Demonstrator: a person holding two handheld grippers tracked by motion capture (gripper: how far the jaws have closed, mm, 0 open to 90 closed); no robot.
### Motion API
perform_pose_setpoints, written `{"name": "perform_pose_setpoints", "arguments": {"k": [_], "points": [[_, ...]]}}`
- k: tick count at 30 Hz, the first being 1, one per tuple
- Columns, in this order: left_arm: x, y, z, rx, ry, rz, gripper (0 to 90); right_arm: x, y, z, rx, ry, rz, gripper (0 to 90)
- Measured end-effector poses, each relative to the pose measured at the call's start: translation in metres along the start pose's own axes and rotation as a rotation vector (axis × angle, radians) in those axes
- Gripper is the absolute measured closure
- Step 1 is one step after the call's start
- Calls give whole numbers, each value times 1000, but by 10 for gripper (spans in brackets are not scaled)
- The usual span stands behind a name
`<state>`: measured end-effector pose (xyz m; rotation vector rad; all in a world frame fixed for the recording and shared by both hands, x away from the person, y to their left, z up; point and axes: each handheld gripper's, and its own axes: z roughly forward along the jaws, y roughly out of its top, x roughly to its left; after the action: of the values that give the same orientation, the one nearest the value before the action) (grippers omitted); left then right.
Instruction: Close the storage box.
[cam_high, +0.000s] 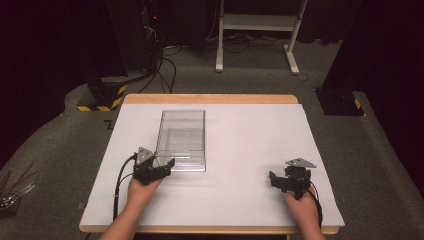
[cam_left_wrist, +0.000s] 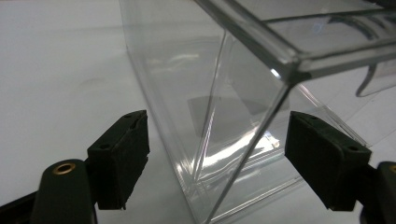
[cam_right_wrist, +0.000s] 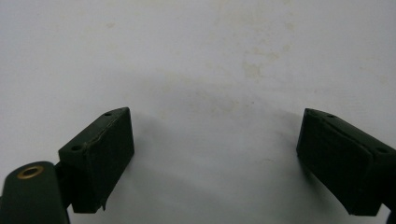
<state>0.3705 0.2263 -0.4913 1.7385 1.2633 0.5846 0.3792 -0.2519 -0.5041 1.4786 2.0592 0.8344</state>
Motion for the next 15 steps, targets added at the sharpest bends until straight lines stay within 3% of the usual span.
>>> {"name": "perform_pose_setpoints", "arguments": {"k": [15], "points": [[6, -4, -17, 2, -42, -10, 208, 0, 0, 0, 1, 0, 3, 111]]}}
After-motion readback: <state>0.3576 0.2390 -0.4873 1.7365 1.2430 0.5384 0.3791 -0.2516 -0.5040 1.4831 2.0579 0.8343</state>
